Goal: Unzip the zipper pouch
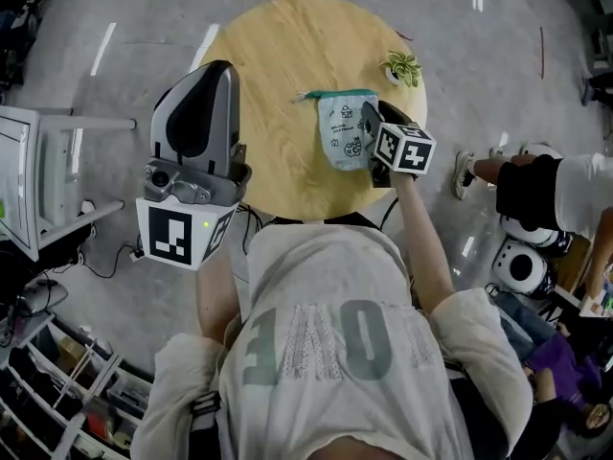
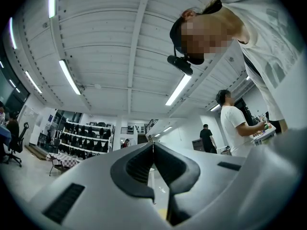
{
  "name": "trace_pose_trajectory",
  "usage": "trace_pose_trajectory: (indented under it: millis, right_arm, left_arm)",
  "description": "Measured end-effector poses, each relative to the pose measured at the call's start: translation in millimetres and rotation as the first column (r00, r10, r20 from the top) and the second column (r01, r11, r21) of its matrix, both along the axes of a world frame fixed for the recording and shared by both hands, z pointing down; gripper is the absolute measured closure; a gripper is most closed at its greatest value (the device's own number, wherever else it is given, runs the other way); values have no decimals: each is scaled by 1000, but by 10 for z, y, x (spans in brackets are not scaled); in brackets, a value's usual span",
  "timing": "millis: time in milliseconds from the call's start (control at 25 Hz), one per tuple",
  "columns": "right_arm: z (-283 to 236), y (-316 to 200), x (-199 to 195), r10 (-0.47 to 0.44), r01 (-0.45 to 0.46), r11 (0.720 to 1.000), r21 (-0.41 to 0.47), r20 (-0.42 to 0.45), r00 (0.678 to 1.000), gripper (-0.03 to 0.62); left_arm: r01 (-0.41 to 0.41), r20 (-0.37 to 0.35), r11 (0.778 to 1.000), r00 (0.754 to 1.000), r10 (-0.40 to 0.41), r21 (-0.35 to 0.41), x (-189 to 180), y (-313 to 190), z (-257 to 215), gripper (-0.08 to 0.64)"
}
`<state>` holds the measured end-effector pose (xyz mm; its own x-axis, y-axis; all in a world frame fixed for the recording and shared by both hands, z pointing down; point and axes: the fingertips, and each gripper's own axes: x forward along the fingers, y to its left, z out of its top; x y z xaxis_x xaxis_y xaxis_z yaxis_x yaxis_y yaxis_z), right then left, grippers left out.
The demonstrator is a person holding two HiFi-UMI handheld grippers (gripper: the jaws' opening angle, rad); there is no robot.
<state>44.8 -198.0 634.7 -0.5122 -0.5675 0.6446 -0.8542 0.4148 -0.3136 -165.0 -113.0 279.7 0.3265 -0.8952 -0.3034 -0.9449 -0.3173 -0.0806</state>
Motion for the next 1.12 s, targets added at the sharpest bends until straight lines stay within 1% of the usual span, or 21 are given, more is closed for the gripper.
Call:
trace_pose_trajectory:
  millis: [120, 240, 400, 560, 680, 760, 840, 920, 1000, 1120]
  right_arm:
    - [14, -10, 6, 14, -14, 1000, -6, -4, 1000, 447]
    - [25, -42, -5, 16, -16, 1000, -14, -16, 1000, 407]
    - [-72, -143, 2, 25, -25, 1000, 4, -9, 1000, 402]
    - [-394, -345, -2, 31, -32, 997, 77, 17, 999, 402]
    - [-832, -519, -6, 37, -41, 983, 182, 28, 999, 402]
    - [-1213, -612, -8, 43, -49, 959, 278, 30, 999, 402]
    - [-1647, -654, -31, 43, -55, 922, 384, 40, 998, 403]
    - [-2084, -626, -79, 36, -60, 874, 483, 59, 998, 406]
    - [-2476, -536, -135, 23, -63, 818, 572, 76, 997, 419]
    - [-2918, -326, -228, 3, -63, 733, 677, 89, 996, 462]
  left_arm:
    - [-1, 1, 1000, 1000, 1, -2, -3, 7, 3, 532]
    - [0, -1, 1000, 1000, 0, 0, -22, 0, 2, 531]
    - [4, -1, 1000, 1000, -4, 5, -32, -10, -6, 531]
    - [12, -6, 1000, 1000, -12, 20, -40, -26, -37, 532]
    - [16, -13, 999, 1000, -16, 32, -36, -34, -78, 531]
    - [16, -17, 999, 1000, -15, 44, -16, -59, -120, 531]
    - [22, -15, 998, 1000, -21, 59, 7, -97, -175, 532]
    - [34, -7, 997, 999, -33, 72, 39, -131, -224, 532]
    - [49, 5, 996, 999, -49, 76, 88, -152, -239, 532]
    - [71, -7, 995, 997, -71, 64, 156, -142, -193, 532]
